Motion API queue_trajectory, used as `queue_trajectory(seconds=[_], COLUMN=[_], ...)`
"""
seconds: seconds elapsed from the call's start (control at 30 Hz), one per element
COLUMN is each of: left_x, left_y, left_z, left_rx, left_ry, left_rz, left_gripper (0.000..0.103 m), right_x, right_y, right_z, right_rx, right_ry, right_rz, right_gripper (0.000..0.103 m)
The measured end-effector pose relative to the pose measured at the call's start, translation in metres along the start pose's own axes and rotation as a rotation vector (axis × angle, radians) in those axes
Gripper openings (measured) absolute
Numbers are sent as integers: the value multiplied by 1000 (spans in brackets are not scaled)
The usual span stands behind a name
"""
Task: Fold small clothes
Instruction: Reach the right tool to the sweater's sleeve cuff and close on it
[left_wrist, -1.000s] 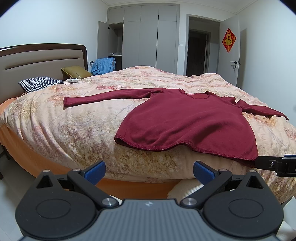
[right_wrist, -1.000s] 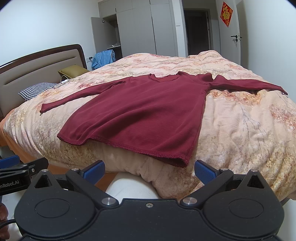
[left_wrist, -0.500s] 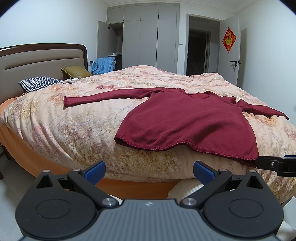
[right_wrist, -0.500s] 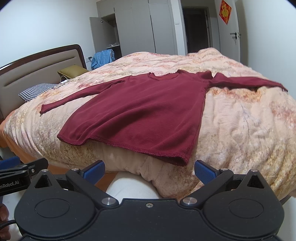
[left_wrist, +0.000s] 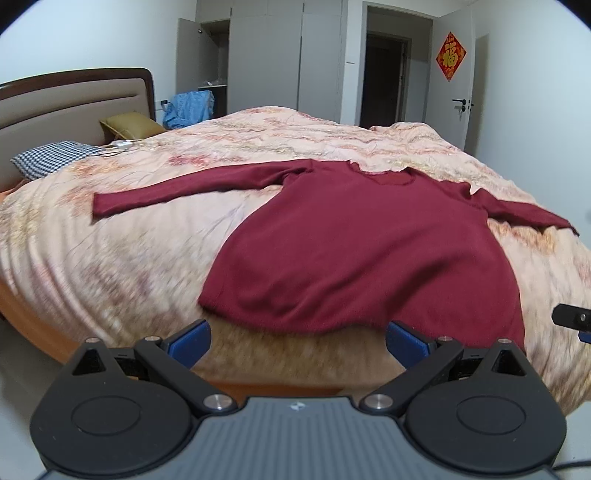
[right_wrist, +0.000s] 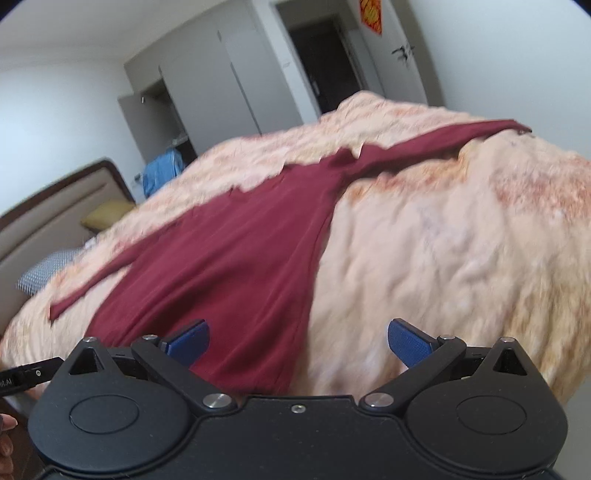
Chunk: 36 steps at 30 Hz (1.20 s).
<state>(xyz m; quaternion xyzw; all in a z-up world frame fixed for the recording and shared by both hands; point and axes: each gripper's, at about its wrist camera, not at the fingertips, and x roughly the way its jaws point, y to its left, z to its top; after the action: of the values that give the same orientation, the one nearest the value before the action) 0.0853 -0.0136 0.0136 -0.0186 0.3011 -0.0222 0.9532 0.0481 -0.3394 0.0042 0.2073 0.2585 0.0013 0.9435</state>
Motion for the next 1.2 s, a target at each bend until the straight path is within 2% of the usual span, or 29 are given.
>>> queue_trajectory(seconds=[0.13, 0.27, 0.47, 0.63, 0.77, 0.97, 1.03, 1.2], left_x=[28, 60, 110, 168, 212, 258, 268, 269], left_y=[-7, -25, -67, -106, -127, -140, -142, -145], left_z=[35, 69, 106, 125, 130, 117, 109, 97], left_rx=[-3, 31, 15, 28, 26, 20, 15, 48], left_ry=[-6, -13, -75, -41, -11, 16, 29, -8], left_rz=[13, 17, 2, -7, -36, -65, -62, -38], left_gripper=[103, 103, 103, 103, 103, 103, 103, 103], right_x=[16, 40, 70, 97, 118, 152, 165, 200], right_y=[-25, -55, -111, -164, -206, -251, -264, -296], right_z=[18, 41, 81, 122, 154, 196, 210, 244], right_rx=[2, 19, 64, 90, 109, 76, 84, 150], right_ry=[-75, -113, -163, -189, -185, -180, -192, -186], right_rz=[-13, -59, -138, -225, -287, -351, -374, -373], right_gripper=[103, 103, 103, 103, 103, 103, 102, 98])
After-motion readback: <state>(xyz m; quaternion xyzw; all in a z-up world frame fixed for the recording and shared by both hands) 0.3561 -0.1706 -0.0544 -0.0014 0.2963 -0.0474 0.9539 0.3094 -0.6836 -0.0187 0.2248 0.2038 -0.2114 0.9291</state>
